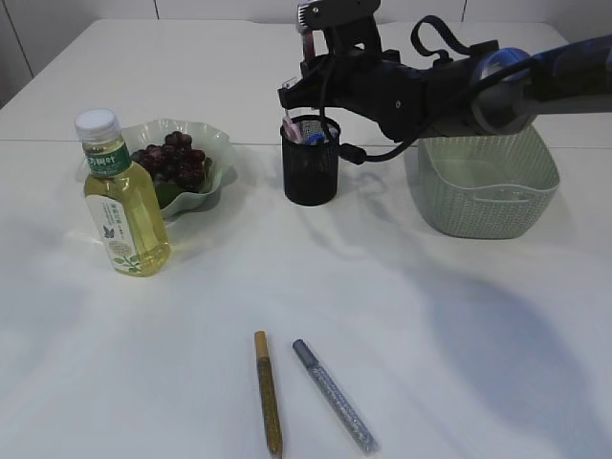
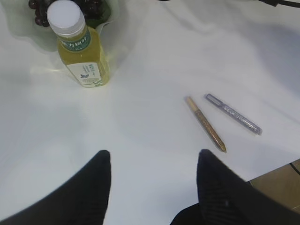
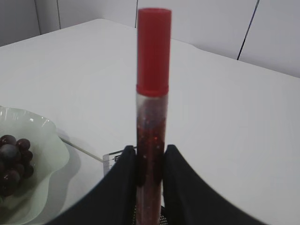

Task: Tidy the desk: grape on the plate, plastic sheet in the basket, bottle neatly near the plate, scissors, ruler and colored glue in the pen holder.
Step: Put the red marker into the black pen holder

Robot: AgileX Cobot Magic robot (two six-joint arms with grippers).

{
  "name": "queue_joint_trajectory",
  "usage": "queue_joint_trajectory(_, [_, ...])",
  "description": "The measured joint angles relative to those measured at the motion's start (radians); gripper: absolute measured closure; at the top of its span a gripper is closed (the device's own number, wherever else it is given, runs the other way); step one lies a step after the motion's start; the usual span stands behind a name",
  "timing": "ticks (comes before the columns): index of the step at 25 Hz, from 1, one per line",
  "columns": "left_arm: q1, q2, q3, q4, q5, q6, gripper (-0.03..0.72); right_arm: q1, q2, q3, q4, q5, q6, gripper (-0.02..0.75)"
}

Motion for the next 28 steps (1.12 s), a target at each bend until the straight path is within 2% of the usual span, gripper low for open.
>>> queue_joint_trajectory(9, [0.0, 0.0, 0.0, 0.0, 0.0, 0.0, 0.259, 0.002, 0.0, 0.0, 0.0, 0.038, 0.008, 0.559])
queue_joint_trajectory(15, [0.0, 0.0, 0.0, 0.0, 0.0, 0.0, 0.259, 0.002, 0.0, 0.0, -0.002, 0.07, 0.045, 0.421])
queue_joint_trajectory(17, [0.0, 0.0, 0.0, 0.0, 0.0, 0.0, 0.259, 0.002, 0.0, 0.0, -0.002, 0.102, 0.055, 0.402])
queue_joint_trajectory(28, [0.0, 0.0, 0.0, 0.016, 0.0, 0.0, 0.259, 0.002, -0.109, 0.0, -0.002, 0.353, 0.061, 0.391])
